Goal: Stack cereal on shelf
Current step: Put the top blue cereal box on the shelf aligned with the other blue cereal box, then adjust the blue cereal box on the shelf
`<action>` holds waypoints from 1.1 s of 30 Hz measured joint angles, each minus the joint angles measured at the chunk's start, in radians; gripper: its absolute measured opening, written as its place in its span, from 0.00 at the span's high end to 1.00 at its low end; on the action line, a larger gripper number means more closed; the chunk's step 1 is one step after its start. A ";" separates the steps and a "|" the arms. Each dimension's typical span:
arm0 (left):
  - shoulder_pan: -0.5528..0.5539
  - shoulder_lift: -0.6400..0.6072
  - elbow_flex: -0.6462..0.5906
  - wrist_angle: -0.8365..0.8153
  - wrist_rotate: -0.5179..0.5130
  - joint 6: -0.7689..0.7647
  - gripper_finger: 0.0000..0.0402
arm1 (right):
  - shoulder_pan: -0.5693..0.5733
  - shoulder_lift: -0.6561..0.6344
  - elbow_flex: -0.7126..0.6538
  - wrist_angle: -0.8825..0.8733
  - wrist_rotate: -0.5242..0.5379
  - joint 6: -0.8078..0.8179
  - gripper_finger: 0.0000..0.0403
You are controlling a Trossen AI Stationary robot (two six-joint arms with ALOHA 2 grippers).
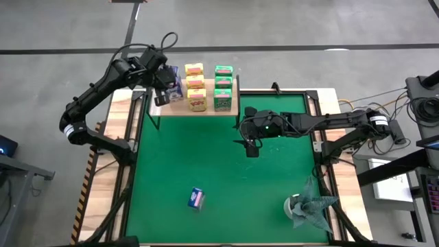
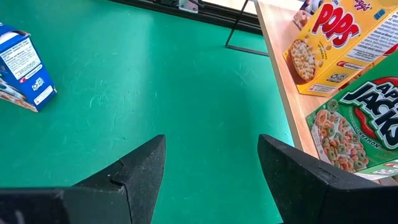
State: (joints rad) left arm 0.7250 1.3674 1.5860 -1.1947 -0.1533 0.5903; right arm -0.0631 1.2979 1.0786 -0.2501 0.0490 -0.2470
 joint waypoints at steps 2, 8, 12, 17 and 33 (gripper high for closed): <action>0.000 0.000 0.000 -0.012 -0.035 0.016 1.00 | 0.000 0.000 0.000 0.000 0.000 0.000 0.39; 0.000 0.000 0.000 -0.020 -0.058 0.027 1.00 | 0.000 0.000 0.000 0.000 0.000 0.000 0.39; -0.001 0.000 0.000 -0.020 -0.057 0.019 1.00 | 0.000 0.000 0.000 0.000 0.000 0.000 0.39; -0.001 -0.002 0.000 -0.013 -0.054 0.014 1.00 | 0.000 0.000 0.000 0.000 0.000 0.000 0.39; 0.021 -0.004 0.117 0.044 -0.094 0.026 1.00 | 0.000 0.000 0.000 0.000 0.001 0.001 0.39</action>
State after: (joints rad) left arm 0.7461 1.3636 1.7032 -1.1507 -0.2471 0.6161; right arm -0.0631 1.2980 1.0786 -0.2501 0.0498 -0.2459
